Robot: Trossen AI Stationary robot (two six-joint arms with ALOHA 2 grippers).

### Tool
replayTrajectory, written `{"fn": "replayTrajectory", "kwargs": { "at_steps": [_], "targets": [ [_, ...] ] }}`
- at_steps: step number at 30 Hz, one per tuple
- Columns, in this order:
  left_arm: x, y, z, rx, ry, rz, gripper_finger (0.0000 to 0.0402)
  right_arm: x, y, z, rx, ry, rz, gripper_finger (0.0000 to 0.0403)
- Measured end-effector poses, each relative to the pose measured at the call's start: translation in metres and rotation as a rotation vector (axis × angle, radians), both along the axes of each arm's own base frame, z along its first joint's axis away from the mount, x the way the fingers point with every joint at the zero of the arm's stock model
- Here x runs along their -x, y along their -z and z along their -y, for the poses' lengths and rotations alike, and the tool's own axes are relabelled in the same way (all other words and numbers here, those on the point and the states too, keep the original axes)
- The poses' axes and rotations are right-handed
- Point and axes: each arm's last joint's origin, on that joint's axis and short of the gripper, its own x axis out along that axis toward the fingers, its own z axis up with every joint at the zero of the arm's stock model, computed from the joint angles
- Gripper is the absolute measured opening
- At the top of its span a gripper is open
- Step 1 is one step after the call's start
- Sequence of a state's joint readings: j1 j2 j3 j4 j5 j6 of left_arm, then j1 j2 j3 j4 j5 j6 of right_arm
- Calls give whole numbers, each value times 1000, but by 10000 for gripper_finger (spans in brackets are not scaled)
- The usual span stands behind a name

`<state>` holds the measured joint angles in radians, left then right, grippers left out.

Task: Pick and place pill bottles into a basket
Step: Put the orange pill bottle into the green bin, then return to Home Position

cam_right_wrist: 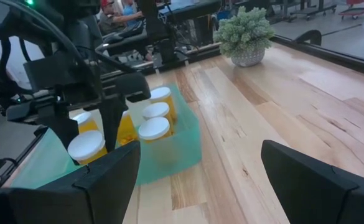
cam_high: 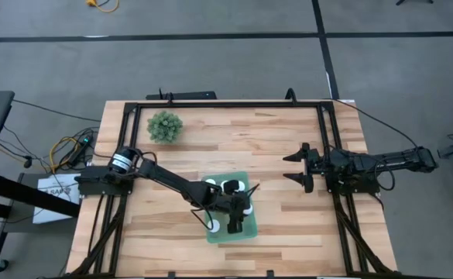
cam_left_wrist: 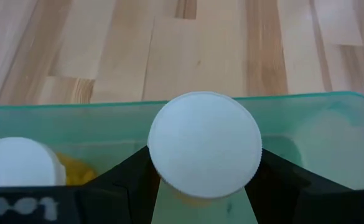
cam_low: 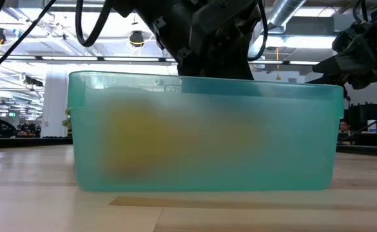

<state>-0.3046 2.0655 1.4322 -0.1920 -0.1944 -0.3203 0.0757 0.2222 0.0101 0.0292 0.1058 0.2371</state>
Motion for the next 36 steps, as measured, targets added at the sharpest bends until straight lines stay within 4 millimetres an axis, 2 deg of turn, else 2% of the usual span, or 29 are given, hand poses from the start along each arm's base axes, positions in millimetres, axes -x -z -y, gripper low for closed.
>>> {"fn": "replayTrajectory", "kwargs": {
  "at_steps": [5,16,22,26,29,32,36],
  "targets": [
    [0,0,0,2,-4,-5,197,0,0,0,0,0,0,327],
    [2,2,-1,13,-14,-27,245,0,0,0,0,0,0,327],
    [3,-2,1,-2,-16,-18,249,0,0,0,0,0,0,327],
    [10,-17,5,-29,-13,6,249,0,0,0,0,0,0,327],
    [21,-37,11,-69,-28,25,249,0,0,0,0,-1,0,327],
    [41,-64,22,-145,-46,56,248,0,0,0,0,-1,0,327],
    [78,-97,38,-288,-92,79,248,0,0,0,0,-1,0,327]
  ]
}}
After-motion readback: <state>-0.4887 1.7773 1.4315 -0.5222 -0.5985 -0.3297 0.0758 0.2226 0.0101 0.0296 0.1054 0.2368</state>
